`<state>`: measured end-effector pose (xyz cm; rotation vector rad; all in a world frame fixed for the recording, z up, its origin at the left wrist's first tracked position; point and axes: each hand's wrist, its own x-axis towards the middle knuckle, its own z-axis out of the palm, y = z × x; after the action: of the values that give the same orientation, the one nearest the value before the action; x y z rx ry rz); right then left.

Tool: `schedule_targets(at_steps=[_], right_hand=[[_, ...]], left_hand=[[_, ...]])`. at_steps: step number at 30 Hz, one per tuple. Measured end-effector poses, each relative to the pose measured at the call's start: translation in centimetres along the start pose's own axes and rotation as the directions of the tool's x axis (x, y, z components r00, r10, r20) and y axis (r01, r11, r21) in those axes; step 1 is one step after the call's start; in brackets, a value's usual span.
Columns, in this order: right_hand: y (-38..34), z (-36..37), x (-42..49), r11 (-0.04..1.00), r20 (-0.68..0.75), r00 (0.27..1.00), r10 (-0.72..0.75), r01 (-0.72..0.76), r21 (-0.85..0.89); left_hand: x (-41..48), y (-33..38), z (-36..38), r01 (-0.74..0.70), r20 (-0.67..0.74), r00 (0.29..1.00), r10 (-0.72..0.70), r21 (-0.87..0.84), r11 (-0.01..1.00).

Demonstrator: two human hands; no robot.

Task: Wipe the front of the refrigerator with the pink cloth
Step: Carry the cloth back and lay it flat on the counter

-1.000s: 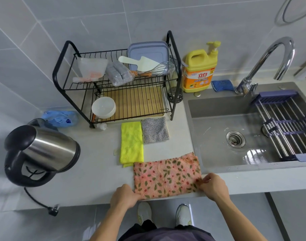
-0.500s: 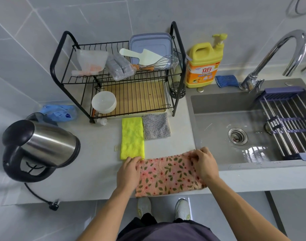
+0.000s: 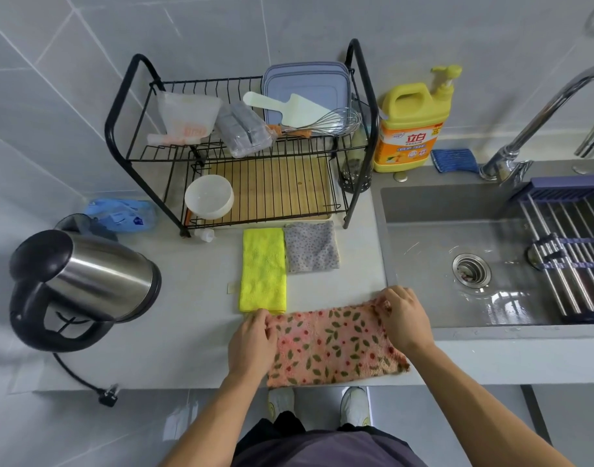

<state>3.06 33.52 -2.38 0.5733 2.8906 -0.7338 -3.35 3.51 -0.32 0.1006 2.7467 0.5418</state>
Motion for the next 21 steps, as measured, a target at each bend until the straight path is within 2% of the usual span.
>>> schedule_targets(at_steps=[6,11,18,21], right_hand=[[0.0,0.1,0.2,0.999,0.040,0.999,-0.021,0.023,-0.050],[0.7,-0.7,-0.1,1.000,-0.015,1.000,-0.022,0.022,0.007],[0.9,-1.7,-0.7,0.995,0.051,0.997,-0.061,0.056,0.077],[0.6,-1.8,-0.7,0.996,0.073,0.997,-0.034,0.028,0.090]], left_hand=[[0.1,0.2,-0.1,0.004,0.062,0.998,-0.007,0.048,0.999],[0.3,-0.2,-0.5,0.027,0.070,0.997,-0.020,-0.097,0.995],[0.3,-0.3,-0.9,0.126,0.199,0.978,-0.056,-0.359,0.925],[0.4,-0.2,-1.0,0.114,0.176,0.983,-0.051,-0.367,0.923]])
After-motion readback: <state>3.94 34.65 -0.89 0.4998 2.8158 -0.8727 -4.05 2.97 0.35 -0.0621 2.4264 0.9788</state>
